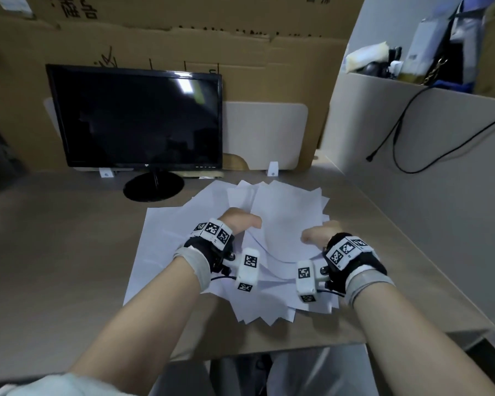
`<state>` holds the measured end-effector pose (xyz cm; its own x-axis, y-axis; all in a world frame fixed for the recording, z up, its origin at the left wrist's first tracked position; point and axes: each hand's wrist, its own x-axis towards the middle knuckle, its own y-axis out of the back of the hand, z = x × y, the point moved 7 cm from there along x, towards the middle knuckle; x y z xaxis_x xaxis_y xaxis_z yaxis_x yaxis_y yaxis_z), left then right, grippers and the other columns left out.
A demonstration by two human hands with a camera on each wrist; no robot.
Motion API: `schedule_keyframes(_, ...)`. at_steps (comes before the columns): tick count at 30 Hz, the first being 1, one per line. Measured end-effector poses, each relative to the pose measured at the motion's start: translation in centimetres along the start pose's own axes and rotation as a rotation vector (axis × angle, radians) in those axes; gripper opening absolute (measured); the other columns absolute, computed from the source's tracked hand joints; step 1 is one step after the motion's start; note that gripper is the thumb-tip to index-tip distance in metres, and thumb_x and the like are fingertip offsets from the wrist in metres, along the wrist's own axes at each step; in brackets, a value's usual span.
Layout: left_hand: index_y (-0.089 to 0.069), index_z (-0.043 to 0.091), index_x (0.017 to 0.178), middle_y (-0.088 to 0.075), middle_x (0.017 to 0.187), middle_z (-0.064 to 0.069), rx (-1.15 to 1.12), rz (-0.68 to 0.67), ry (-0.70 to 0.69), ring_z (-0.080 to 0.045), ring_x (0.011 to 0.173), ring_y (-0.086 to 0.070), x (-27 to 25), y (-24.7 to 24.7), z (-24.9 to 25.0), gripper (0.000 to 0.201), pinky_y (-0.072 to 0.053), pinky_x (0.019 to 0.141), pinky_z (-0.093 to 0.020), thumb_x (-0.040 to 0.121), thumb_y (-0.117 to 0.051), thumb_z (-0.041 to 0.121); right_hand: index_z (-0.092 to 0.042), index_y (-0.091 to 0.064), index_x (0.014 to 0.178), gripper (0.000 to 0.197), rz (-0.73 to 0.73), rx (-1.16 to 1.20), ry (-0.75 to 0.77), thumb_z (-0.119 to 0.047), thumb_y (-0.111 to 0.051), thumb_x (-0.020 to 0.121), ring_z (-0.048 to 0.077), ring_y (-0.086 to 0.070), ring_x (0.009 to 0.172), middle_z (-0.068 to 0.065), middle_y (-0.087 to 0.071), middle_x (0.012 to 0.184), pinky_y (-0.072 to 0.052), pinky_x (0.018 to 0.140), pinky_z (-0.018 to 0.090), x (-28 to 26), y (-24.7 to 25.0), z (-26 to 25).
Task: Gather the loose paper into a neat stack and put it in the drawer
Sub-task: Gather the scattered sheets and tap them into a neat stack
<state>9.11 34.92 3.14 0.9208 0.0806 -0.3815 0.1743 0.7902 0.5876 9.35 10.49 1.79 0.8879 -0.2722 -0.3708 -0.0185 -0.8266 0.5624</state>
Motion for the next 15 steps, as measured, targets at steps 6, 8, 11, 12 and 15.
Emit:
schedule_keyframes(6, -0.06, 0.002, 0.122, -0.065, 0.114, -0.013, -0.139, 0.001, 0.088, -0.034, 0.102, -0.067, 1.6, 1.0, -2.0, 0.065, -0.053, 0.09, -0.037, 0.072, -0.08, 0.038, 0.004, -0.066, 0.101, 0.026, 0.039, 0.042, 0.055, -0.009, -0.075, 0.079, 0.024, -0.055, 0.06, 0.011, -0.063, 0.074, -0.051, 0.065, 0.035, 0.7, 0.5, -0.1)
schedule_keyframes(8, -0.052, 0.002, 0.126, -0.062, 0.123, -0.015, -0.175, 0.005, 0.098, -0.035, 0.107, -0.065, 2.0, 1.0, -2.6, 0.076, -0.054, 0.093, -0.041, 0.066, -0.081, 0.039, 0.002, -0.063, 0.09, 0.017, 0.042, 0.024, 0.076, -0.01, -0.071, 0.081, 0.026, -0.059, 0.067, 0.012, -0.066, 0.084, -0.056, 0.072, 0.039, 0.7, 0.3, -0.6)
schedule_keyframes(11, -0.044, 0.004, 0.125, -0.059, 0.113, -0.014, -0.22, 0.048, 0.129, -0.033, 0.093, -0.063, 1.1, 1.6, -3.1, 0.064, -0.055, 0.072, -0.035, 0.077, -0.078, 0.03, -0.002, -0.062, 0.1, 0.017, 0.034, -0.035, 0.147, -0.011, -0.064, 0.085, 0.029, -0.065, 0.088, 0.014, -0.066, 0.1, -0.056, 0.081, 0.036, 1.0, 0.0, -1.7)
schedule_keyframes(12, -0.049, 0.0, 0.118, -0.061, 0.101, -0.013, -0.234, 0.048, 0.144, -0.031, 0.082, -0.063, 1.1, 1.8, -3.4, 0.058, -0.054, 0.066, -0.033, 0.078, -0.078, 0.029, -0.001, -0.065, 0.108, 0.026, 0.021, -0.031, 0.163, -0.011, -0.064, 0.085, 0.03, -0.067, 0.091, 0.015, -0.068, 0.104, -0.057, 0.082, 0.036, 1.3, -0.1, -1.9)
schedule_keyframes(15, -0.059, 0.001, 0.098, -0.058, 0.077, -0.013, -0.207, 0.029, 0.154, -0.029, 0.063, -0.058, 1.2, 2.2, -4.2, 0.035, -0.047, 0.058, -0.023, 0.087, -0.074, 0.03, -0.007, -0.071, 0.106, 0.026, -0.02, 0.006, 0.199, -0.013, -0.064, 0.082, 0.032, -0.068, 0.087, 0.017, -0.072, 0.103, -0.053, 0.072, 0.033, 1.9, -0.8, -2.2)
